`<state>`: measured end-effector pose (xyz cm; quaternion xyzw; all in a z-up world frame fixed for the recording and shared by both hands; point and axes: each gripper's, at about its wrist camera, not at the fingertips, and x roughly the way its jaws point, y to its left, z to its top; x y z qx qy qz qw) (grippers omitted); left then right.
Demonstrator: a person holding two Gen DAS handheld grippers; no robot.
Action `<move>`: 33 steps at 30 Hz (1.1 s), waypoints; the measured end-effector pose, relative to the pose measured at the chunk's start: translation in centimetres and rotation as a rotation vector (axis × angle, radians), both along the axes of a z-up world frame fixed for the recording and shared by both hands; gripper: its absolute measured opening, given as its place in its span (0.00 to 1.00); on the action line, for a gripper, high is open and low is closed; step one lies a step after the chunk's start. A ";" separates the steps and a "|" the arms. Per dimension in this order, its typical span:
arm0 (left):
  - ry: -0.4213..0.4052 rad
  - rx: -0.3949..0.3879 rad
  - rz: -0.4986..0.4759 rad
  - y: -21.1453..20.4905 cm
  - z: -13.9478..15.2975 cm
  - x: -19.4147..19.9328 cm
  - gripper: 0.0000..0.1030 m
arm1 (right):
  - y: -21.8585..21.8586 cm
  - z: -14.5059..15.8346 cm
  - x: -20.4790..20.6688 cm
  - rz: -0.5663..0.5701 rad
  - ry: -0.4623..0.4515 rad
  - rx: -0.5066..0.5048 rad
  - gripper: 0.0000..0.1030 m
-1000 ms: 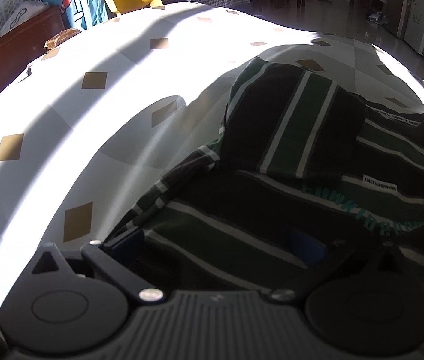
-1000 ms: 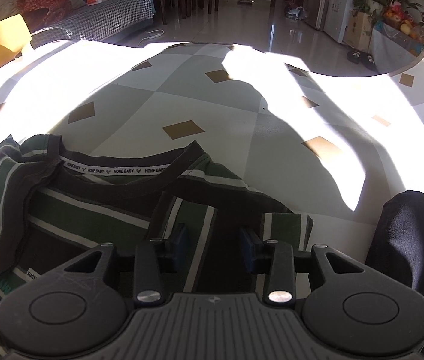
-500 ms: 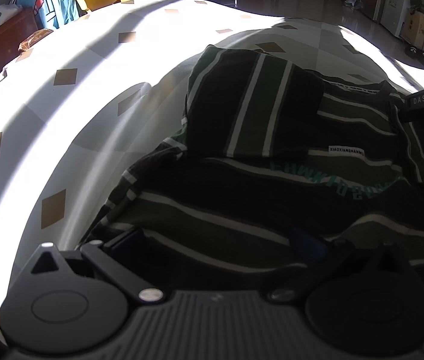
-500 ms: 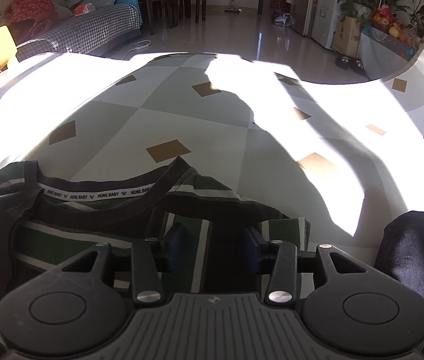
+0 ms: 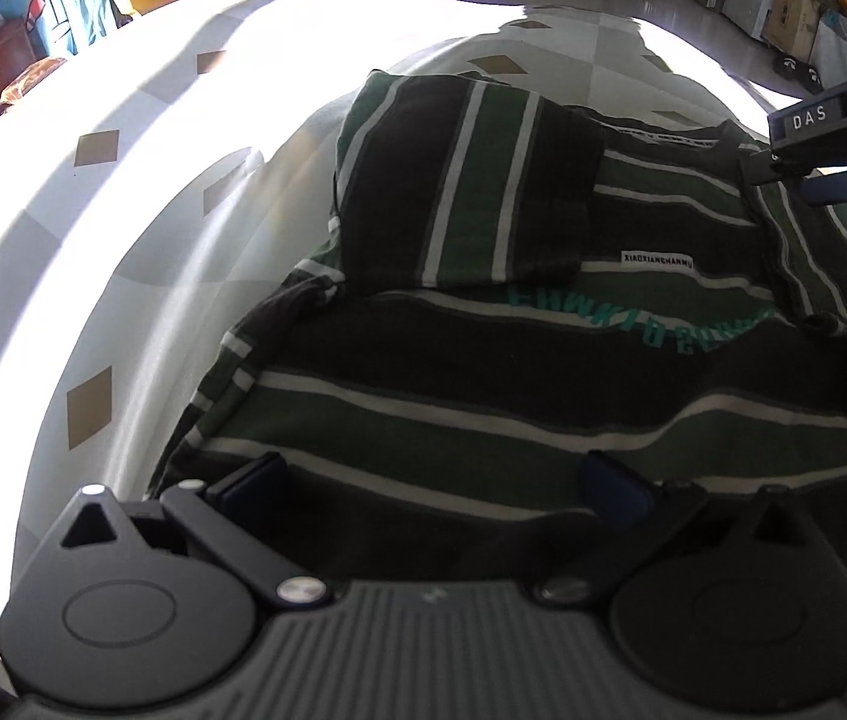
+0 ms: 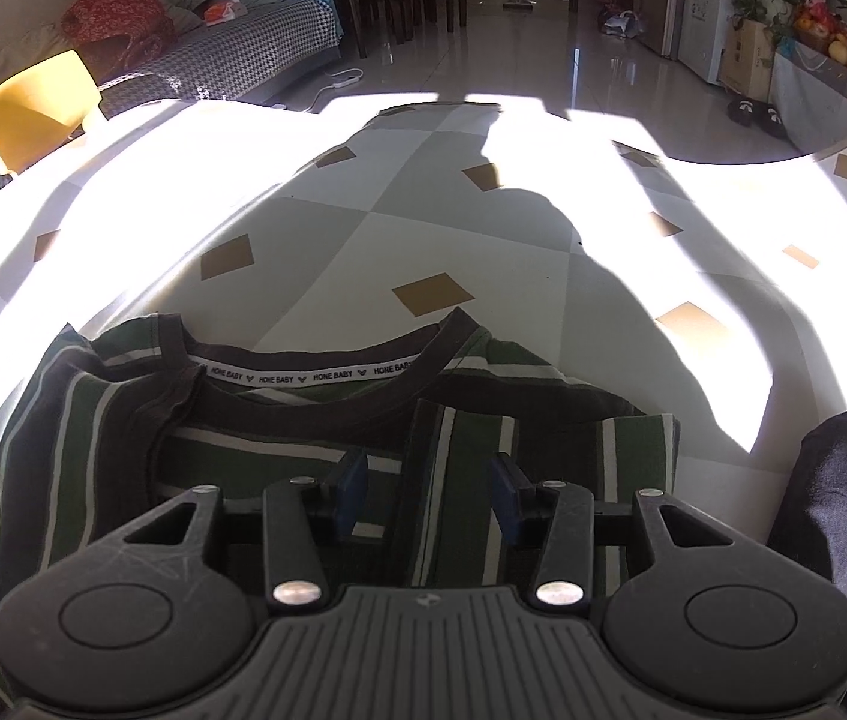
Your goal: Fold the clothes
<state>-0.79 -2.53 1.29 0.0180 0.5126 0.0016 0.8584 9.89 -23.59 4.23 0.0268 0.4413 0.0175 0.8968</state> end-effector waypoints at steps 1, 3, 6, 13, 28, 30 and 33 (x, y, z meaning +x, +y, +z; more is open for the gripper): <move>0.005 0.000 -0.005 0.0 0.0 0.0 1.00 | 0.4 0.0 -0.2 0.023 0.015 0.010 0.41; 0.015 -0.001 -0.013 0.0 0.0 -0.1 1.00 | 1.3 0.0 -0.8 0.058 0.031 0.009 0.41; 0.032 -0.004 -0.019 0.2 0.0 -0.2 1.00 | 2.2 -0.1 -1.6 0.091 0.043 -0.005 0.41; 0.038 -0.004 -0.025 0.1 -0.2 -0.5 1.00 | 3.1 -1.1 -2.7 0.147 0.120 -0.022 0.42; 0.054 -0.001 -0.049 0.2 0.0 -1.4 1.00 | 4.5 -1.5 -4.1 0.219 0.102 -0.147 0.50; 0.063 -0.001 -0.051 0.2 0.1 -1.4 1.00 | 4.5 -1.5 -4.0 0.219 0.107 -0.147 0.50; 0.081 -0.004 -0.053 0.2 0.1 -1.2 1.00 | 4.6 -1.6 -3.9 0.231 0.115 -0.150 0.51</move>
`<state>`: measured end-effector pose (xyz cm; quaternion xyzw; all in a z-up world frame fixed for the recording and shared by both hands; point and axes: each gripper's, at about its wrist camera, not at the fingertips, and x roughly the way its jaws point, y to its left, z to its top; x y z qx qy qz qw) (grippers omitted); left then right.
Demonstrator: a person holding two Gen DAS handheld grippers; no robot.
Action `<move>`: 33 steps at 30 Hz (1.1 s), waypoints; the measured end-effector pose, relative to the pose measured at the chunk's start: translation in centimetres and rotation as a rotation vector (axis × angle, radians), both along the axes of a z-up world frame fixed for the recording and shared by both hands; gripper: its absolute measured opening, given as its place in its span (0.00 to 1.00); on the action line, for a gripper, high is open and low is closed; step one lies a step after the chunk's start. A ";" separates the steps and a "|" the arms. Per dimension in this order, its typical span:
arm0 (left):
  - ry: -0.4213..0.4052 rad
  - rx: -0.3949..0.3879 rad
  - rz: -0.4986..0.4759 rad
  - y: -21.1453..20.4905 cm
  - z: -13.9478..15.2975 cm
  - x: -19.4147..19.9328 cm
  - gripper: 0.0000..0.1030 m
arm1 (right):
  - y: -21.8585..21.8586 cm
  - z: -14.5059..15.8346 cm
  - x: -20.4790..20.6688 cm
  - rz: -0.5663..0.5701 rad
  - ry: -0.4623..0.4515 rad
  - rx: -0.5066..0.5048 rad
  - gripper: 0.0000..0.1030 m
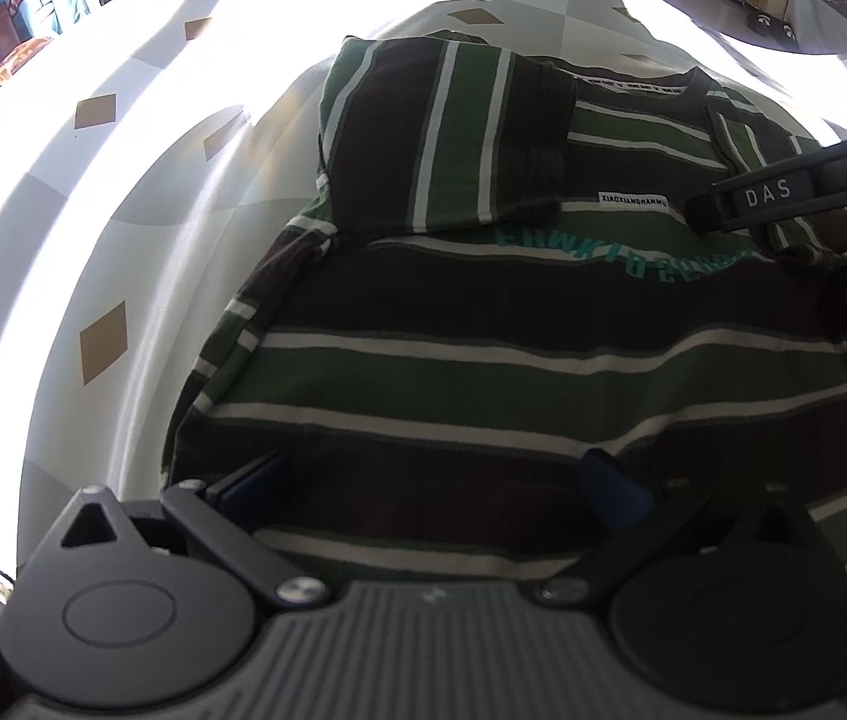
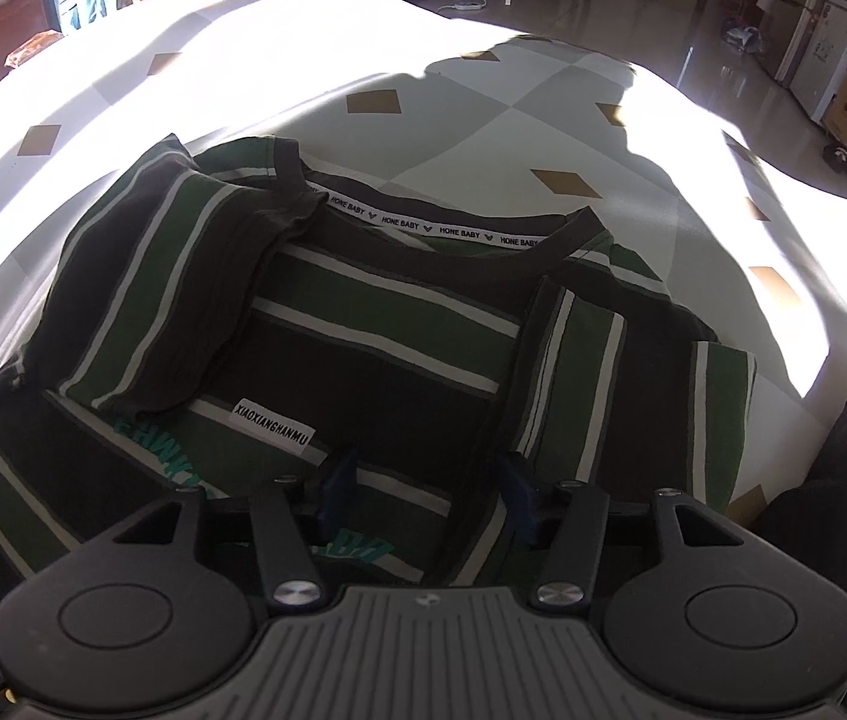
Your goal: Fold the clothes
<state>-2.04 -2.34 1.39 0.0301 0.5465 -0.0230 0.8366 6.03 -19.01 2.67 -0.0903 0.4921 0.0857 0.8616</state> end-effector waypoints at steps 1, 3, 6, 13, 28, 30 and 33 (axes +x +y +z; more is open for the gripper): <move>0.004 0.000 -0.002 0.0 0.0 0.0 1.00 | 0.0 0.0 0.1 0.002 0.004 -0.001 0.51; 0.009 0.000 -0.006 0.0 0.0 0.1 1.00 | 0.1 0.1 0.4 0.003 0.015 -0.003 0.51; 0.009 -0.009 0.001 0.0 0.2 0.6 1.00 | 0.0 0.4 1.0 -0.009 0.039 0.010 0.51; -0.052 0.058 0.023 -0.1 1.1 2.3 1.00 | -1.1 2.3 2.2 -0.057 -0.003 0.196 0.51; -0.101 0.041 0.056 2.3 3.4 8.6 1.00 | 0.5 1.8 6.4 -0.191 0.001 0.429 0.51; -0.105 0.024 0.074 2.8 3.4 9.1 1.00 | 0.5 1.4 7.0 -0.214 0.011 0.461 0.51; -0.109 -0.010 0.113 3.5 2.8 9.8 1.00 | 0.4 0.8 7.9 -0.254 0.016 0.485 0.51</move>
